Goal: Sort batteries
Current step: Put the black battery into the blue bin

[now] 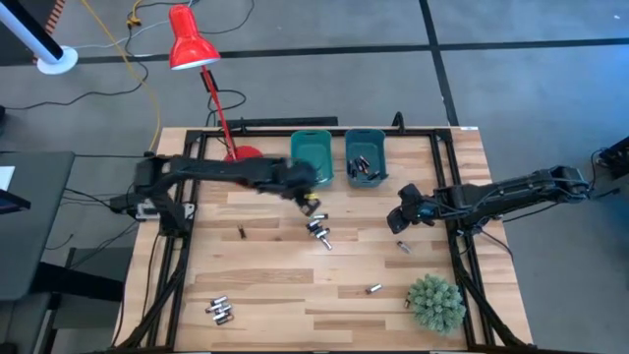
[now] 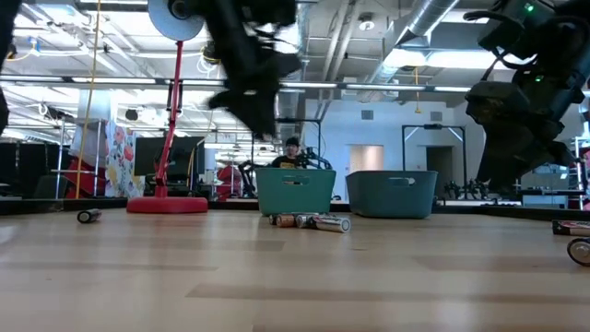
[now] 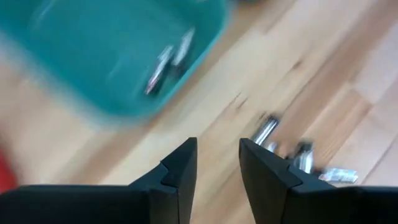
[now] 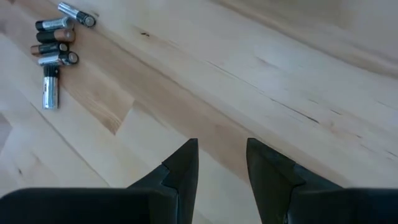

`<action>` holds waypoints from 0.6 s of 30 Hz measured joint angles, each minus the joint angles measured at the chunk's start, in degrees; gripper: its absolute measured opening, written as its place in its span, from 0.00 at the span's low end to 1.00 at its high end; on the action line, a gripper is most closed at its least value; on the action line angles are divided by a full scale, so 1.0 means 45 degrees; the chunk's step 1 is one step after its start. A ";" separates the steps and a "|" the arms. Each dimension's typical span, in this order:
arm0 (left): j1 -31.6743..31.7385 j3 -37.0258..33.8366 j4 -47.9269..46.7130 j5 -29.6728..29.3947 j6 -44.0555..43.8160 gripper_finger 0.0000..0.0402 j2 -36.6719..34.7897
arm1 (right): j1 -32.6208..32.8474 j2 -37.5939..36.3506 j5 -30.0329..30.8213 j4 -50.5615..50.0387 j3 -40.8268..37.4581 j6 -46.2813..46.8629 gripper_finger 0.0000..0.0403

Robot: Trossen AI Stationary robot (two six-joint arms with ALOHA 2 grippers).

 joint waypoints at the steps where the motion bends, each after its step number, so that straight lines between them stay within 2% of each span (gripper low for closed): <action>1: -0.0185 -0.0735 0.0018 -0.0267 -0.0806 0.28 -0.0550 | 0.0000 0.0000 0.0001 -0.0007 0.0000 -0.0026 0.37; 5: -0.0971 -0.3190 0.0137 -0.0630 -0.3452 0.28 -0.2429 | -0.0002 0.0000 0.0001 -0.0001 0.0000 -0.0060 0.37; 9: -0.1852 -0.4854 0.0478 -0.0552 -0.5222 0.28 -0.3565 | -0.0005 0.0000 0.0006 0.0081 0.0000 -0.0382 0.37; 18: -0.4518 -0.5530 -0.0208 -0.0409 -0.7126 0.28 -0.3820 | -0.0001 0.0000 -0.0008 0.0086 0.0000 -0.0618 0.37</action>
